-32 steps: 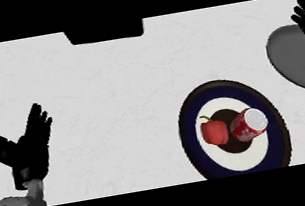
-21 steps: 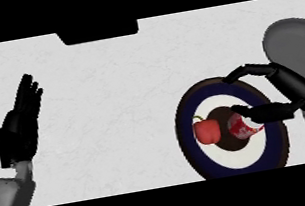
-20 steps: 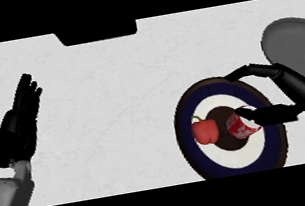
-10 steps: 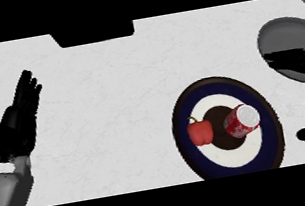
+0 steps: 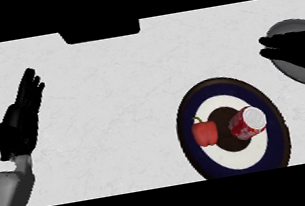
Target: Pick the bell pepper from the plate and place it in the pan
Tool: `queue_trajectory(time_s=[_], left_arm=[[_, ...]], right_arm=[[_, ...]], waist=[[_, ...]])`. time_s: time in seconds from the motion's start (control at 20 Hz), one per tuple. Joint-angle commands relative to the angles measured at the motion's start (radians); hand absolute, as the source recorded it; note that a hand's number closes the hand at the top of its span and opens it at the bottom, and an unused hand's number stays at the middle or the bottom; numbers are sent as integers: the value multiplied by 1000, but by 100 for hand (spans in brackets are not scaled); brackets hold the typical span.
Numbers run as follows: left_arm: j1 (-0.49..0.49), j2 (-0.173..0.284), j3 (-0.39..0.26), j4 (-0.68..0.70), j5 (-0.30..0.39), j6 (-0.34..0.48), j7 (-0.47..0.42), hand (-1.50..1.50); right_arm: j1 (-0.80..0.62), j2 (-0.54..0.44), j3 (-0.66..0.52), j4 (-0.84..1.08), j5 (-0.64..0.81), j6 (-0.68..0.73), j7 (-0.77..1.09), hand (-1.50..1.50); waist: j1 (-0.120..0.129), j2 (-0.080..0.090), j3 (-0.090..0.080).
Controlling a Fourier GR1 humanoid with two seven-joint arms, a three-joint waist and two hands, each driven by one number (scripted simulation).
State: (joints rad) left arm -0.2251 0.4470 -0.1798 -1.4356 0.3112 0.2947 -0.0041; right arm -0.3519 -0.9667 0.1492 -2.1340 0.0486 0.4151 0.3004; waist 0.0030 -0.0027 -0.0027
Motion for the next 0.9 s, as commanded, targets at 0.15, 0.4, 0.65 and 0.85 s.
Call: queue_trajectory(time_s=[0.15, 0.4, 0.65, 0.85], left_arm=[[-36, -58, -16, -5, -57, 28, 16, 0], [-85, -56, 34, 67, -43, -26, 31, 0], [12, -96, 32, 19, -82, -14, -2, 0], [-13, -79, 64, 21, -97, -41, 21, 0]], right_arm=[[-236, 203, 238, -29, 87, 4, 321, -150], [-220, 322, 304, -36, 48, 74, 366, -150], [-159, 376, 334, -97, 87, 140, 444, -150], [-165, 454, 374, -79, 153, 173, 557, -150]], waist=[[18, 4, 1], [-3, 3, 2], [-4, 1, 2], [-5, 1, 2]])
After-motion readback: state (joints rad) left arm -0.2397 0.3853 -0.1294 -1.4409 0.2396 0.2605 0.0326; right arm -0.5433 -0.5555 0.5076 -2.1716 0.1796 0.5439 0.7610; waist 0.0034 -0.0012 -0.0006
